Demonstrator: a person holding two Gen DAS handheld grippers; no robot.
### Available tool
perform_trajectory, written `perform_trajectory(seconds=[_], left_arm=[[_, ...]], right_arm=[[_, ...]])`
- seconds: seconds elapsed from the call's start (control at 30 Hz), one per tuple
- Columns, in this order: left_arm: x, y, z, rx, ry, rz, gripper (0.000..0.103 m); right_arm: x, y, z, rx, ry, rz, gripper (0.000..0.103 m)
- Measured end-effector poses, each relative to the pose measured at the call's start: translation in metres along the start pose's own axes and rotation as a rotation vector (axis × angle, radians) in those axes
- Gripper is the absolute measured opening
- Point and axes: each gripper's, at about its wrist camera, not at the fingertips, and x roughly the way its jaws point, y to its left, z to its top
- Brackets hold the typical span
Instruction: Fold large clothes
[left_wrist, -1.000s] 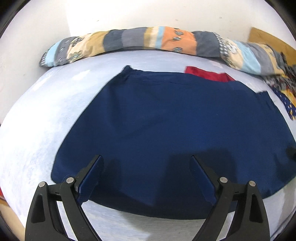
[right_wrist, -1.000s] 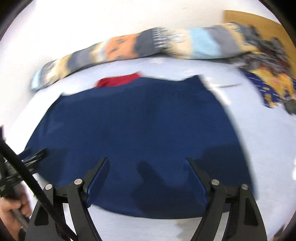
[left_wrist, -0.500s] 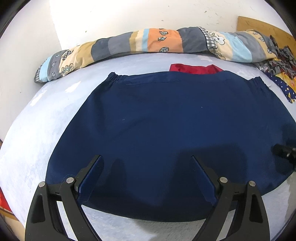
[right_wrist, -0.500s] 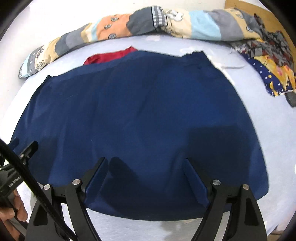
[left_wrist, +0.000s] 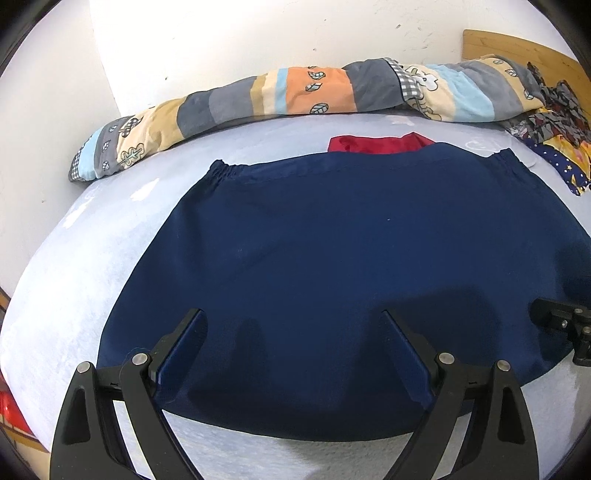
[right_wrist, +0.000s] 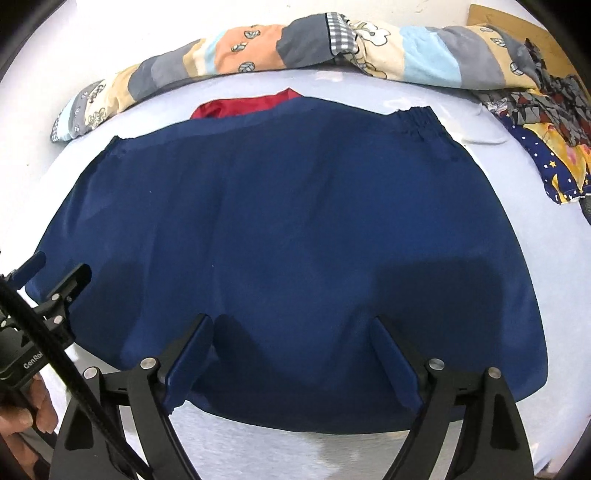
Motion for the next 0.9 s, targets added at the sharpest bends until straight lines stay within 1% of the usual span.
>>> perform_trajectory(seconds=[0.1, 0.2, 0.5, 0.63, 0.7, 0.77, 0.83, 0.9], left_arm=[[0.0, -0.001, 0.0, 0.008, 0.0, 0.002, 0.093], [0.002, -0.002, 0.0, 0.012, 0.005, 0.006, 0.093], [0.001, -0.001, 0.0, 0.013, 0.0, 0.017, 0.093], [0.002, 0.002, -0.002, 0.011, 0.009, 0.028, 0.093], [0.004, 0.005, -0.003, 0.012, 0.025, 0.034, 0.093], [0.011, 0.007, -0.006, 0.013, 0.061, 0.048, 0.093], [0.017, 0.01, -0.009, 0.002, 0.09, 0.043, 0.093], [0.019, 0.015, -0.01, -0.026, 0.107, 0.028, 0.093]], right_arm=[[0.005, -0.001, -0.001, 0.016, 0.023, 0.021, 0.09], [0.007, 0.002, -0.001, 0.0, 0.031, -0.003, 0.09], [-0.002, 0.006, 0.007, 0.034, -0.017, 0.055, 0.09], [0.004, 0.019, 0.013, 0.036, -0.008, 0.074, 0.09], [0.013, 0.027, 0.014, 0.038, 0.014, 0.085, 0.09], [0.02, 0.032, 0.013, 0.026, 0.031, 0.071, 0.094], [0.022, 0.037, 0.012, -0.001, 0.039, 0.053, 0.095], [0.022, 0.036, 0.012, -0.001, 0.04, 0.059, 0.095]])
